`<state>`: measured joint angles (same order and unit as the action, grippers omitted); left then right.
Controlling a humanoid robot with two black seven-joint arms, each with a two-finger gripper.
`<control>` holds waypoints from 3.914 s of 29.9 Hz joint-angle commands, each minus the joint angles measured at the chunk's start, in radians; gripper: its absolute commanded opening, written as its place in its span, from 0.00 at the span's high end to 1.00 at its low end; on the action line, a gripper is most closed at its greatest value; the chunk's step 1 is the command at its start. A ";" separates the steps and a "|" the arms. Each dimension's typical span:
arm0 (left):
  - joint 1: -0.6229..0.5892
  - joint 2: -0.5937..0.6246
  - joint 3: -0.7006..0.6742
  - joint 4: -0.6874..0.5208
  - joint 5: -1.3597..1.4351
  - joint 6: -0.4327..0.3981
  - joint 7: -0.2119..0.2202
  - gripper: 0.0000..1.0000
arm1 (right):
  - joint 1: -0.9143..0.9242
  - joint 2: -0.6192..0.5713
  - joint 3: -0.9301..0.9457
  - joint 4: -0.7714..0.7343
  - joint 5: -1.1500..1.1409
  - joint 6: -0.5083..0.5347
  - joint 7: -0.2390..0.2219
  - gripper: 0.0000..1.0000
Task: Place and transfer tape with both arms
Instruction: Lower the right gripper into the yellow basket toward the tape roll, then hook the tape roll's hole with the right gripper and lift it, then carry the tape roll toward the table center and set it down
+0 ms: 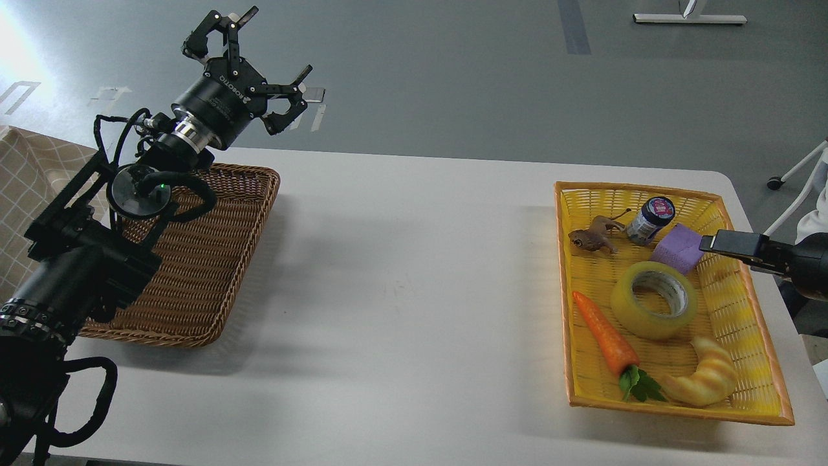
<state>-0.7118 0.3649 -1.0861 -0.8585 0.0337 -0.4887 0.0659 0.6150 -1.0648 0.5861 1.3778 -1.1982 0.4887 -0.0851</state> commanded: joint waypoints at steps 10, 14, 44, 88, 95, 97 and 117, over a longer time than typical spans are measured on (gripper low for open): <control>0.002 -0.003 0.000 0.001 0.000 0.000 0.000 0.02 | -0.034 0.051 -0.002 0.000 -0.070 -0.027 -0.051 0.04; 0.000 -0.001 -0.002 -0.001 0.000 0.000 -0.002 0.02 | -0.040 0.062 -0.002 -0.002 -0.148 -0.027 -0.050 0.06; 0.008 0.002 -0.002 0.001 -0.002 0.000 -0.002 0.02 | -0.061 0.178 -0.031 -0.042 -0.331 -0.012 -0.068 0.60; 0.003 -0.004 -0.005 0.001 -0.002 0.000 -0.002 0.02 | 0.279 0.155 -0.023 0.109 -0.323 0.000 -0.064 1.00; -0.002 -0.003 -0.005 0.001 -0.005 0.000 -0.002 0.02 | 0.296 0.308 -0.032 0.101 -0.360 0.000 -0.068 1.00; -0.002 -0.001 -0.005 0.001 -0.005 0.000 -0.002 0.02 | 0.298 0.357 -0.032 0.084 -0.395 0.000 -0.068 1.00; 0.000 -0.001 -0.015 0.001 -0.006 0.000 -0.002 0.02 | 0.394 0.690 -0.275 -0.114 -0.505 0.000 -0.067 1.00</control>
<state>-0.7117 0.3637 -1.1015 -0.8573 0.0277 -0.4887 0.0644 1.0083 -0.4046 0.3433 1.2896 -1.7038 0.4888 -0.1519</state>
